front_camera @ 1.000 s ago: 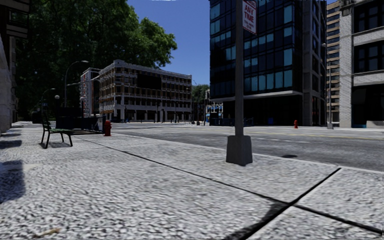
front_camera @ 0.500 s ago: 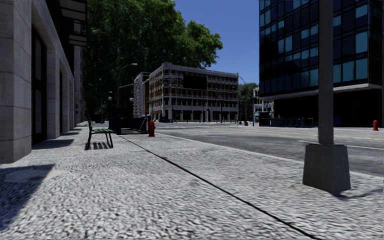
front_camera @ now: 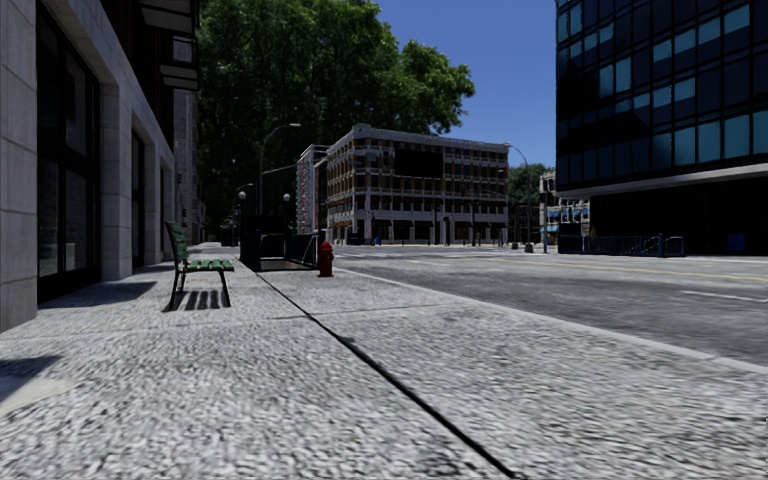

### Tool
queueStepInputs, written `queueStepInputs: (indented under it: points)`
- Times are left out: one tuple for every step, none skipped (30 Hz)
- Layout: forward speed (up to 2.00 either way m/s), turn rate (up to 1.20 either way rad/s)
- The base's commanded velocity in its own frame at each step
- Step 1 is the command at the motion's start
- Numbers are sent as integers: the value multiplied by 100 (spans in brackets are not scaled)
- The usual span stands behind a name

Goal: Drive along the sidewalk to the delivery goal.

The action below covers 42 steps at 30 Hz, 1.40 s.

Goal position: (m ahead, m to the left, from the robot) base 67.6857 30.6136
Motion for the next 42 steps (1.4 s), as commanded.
queueStepInputs:
  points:
    - [200,0]
    - [200,0]
    - [200,0]
    - [200,0]
    - [200,0]
    - [200,0]
    - [200,0]
    - [200,0]
    - [200,0]
    - [200,0]
    - [200,0]
    - [200,0]
    - [200,0]
    - [200,0]
    - [200,0]
    - [200,0]
    - [200,0]
    - [200,0]
    - [200,0]
    - [200,0]
    - [200,0]
    - [200,12]
    - [200,12]
    - [200,23]
    - [200,31]
    - [200,36]
    - [200,40]
    - [200,40]
    - [200,44]
    - [200,49]
    - [200,51]
    - [200,52]
    - [200,52]
    - [200,52]
    - [200,52]
    - [200,52]
    - [200,52]
    - [200,52]
    - [200,52]
    - [200,52]
    - [200,52]
    - [200,52]
